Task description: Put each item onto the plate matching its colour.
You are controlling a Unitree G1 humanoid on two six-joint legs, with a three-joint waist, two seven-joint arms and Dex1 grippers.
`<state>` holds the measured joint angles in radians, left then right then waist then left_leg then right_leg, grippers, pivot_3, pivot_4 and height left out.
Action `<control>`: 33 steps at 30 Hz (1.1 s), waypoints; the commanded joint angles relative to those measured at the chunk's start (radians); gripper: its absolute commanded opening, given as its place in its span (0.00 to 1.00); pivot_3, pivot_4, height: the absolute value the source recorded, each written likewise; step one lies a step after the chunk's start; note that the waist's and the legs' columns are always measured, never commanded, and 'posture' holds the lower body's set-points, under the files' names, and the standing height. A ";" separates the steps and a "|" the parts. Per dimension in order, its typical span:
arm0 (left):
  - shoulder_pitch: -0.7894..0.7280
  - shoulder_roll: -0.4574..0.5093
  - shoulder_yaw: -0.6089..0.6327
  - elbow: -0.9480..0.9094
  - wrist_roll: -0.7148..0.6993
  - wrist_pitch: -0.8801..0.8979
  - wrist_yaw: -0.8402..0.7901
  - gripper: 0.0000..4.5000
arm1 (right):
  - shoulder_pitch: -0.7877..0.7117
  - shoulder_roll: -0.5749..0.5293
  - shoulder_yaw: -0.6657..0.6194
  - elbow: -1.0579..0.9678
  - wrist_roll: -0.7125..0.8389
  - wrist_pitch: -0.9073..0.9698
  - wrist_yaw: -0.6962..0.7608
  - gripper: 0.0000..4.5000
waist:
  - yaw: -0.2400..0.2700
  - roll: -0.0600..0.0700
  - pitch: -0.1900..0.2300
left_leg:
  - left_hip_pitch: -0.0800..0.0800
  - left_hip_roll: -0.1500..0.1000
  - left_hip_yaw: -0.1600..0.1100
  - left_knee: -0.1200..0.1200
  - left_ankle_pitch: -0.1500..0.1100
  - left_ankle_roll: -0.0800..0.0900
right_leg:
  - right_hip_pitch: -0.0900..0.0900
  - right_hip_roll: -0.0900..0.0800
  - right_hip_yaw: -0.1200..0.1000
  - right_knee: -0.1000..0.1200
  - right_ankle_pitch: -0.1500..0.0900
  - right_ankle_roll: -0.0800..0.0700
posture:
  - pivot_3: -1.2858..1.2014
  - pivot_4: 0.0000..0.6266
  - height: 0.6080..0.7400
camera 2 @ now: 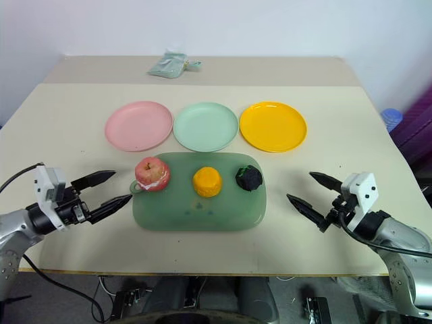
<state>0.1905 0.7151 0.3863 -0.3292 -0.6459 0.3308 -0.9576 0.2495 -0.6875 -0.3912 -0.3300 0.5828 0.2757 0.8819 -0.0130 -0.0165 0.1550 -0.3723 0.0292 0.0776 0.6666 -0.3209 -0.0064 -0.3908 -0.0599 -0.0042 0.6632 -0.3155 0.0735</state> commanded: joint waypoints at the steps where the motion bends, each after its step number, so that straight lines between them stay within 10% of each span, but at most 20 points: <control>1: -0.007 0.003 0.000 -0.042 -0.004 0.007 0.013 1.00 | 0.000 -0.012 -0.030 -0.037 0.014 -0.007 0.009 0.99 | 0.000 0.000 0.000 | 0.000 0.000 0.000 0.000 0.000 0.000 | 0.000 0.000 0.000 0.000 0.000 0.000 | 0.52 0.24 1.00; 33: -0.172 -0.107 -0.142 -0.063 0.135 -0.003 0.243 1.00 | -0.332 0.036 0.267 0.049 -0.006 -0.181 0.289 0.99 | 0.001 -0.001 0.000 | -0.001 0.000 0.000 0.001 0.000 0.000 | 0.000 0.001 0.000 0.000 0.000 0.000 | 0.52 0.24 1.00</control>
<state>0.0238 0.6065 0.2370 -0.3672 -0.5164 0.3551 -0.7170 -0.0683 -0.6566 -0.1210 -0.2824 0.5781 0.1189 1.1682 -0.0123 -0.0171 0.1550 -0.3729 0.0289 0.0773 0.6675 -0.3208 -0.0066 -0.3912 -0.0592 -0.0043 0.6634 -0.3154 0.0738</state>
